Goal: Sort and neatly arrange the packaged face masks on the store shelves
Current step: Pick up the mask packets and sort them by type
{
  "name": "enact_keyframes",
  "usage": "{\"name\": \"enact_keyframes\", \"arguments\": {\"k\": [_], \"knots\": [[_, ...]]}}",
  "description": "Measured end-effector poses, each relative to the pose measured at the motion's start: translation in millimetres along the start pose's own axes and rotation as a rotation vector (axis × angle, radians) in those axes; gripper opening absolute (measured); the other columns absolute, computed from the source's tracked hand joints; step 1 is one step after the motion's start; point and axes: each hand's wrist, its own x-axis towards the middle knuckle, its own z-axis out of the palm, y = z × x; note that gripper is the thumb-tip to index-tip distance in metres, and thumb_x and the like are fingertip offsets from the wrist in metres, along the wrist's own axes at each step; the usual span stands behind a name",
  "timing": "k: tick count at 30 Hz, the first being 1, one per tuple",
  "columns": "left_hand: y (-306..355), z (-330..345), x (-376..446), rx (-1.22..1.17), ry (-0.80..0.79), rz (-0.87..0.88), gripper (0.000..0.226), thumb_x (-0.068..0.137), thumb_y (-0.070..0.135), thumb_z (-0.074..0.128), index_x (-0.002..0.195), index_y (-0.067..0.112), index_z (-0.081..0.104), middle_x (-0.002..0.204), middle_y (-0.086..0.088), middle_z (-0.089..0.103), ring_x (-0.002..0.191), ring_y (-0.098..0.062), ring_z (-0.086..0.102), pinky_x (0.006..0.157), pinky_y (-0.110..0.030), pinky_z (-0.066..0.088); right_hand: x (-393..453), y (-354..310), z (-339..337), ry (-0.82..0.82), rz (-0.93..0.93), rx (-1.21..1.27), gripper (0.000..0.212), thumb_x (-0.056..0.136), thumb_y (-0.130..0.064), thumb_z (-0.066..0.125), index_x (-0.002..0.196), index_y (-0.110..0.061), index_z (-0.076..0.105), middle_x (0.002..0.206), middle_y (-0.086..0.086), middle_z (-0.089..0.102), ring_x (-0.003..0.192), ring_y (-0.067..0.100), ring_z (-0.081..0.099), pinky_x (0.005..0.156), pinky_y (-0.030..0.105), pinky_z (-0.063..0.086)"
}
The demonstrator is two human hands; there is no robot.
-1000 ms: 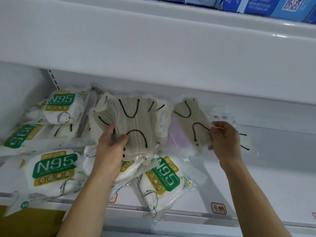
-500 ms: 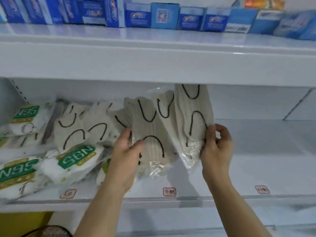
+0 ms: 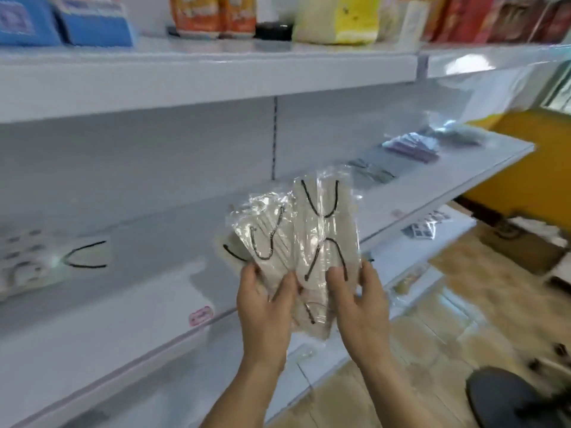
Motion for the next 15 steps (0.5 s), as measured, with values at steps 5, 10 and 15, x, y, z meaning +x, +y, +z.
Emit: {"name": "enact_keyframes", "arguments": {"k": [5,10,15], "knots": [[-33,117,2,-0.024,-0.139,-0.119,0.016,0.095,0.013,0.072,0.109,0.021,0.068,0.100,0.007,0.077,0.093,-0.011,0.073,0.084,-0.030,0.059,49,30,-94,0.062,0.166,0.181,0.023,0.090,-0.025,0.079,0.111,-0.021,0.071,0.102,0.001,0.078,0.096,0.022,0.075,0.084,0.043,0.059],[-71,214,22,-0.024,-0.257,-0.207,0.010,0.101,0.027,0.058,0.098,0.023,0.067,0.089,0.012,0.074,0.083,-0.009,0.068,0.074,-0.024,0.053,116,76,-152,0.395,0.242,0.130,0.032,0.092,-0.036,0.074,0.086,-0.007,0.061,0.073,0.004,0.064,0.069,0.023,0.059,0.067,0.039,0.047],[-110,302,86,0.113,-0.224,-0.152,0.023,0.092,0.028,0.076,0.111,0.031,0.064,0.108,0.015,0.070,0.100,0.003,0.064,0.079,-0.009,0.047,221,93,-180,0.420,0.256,0.071,0.045,0.094,-0.029,0.073,0.066,-0.016,0.040,0.051,-0.011,0.037,0.051,0.010,0.036,0.056,0.039,0.032]]}}
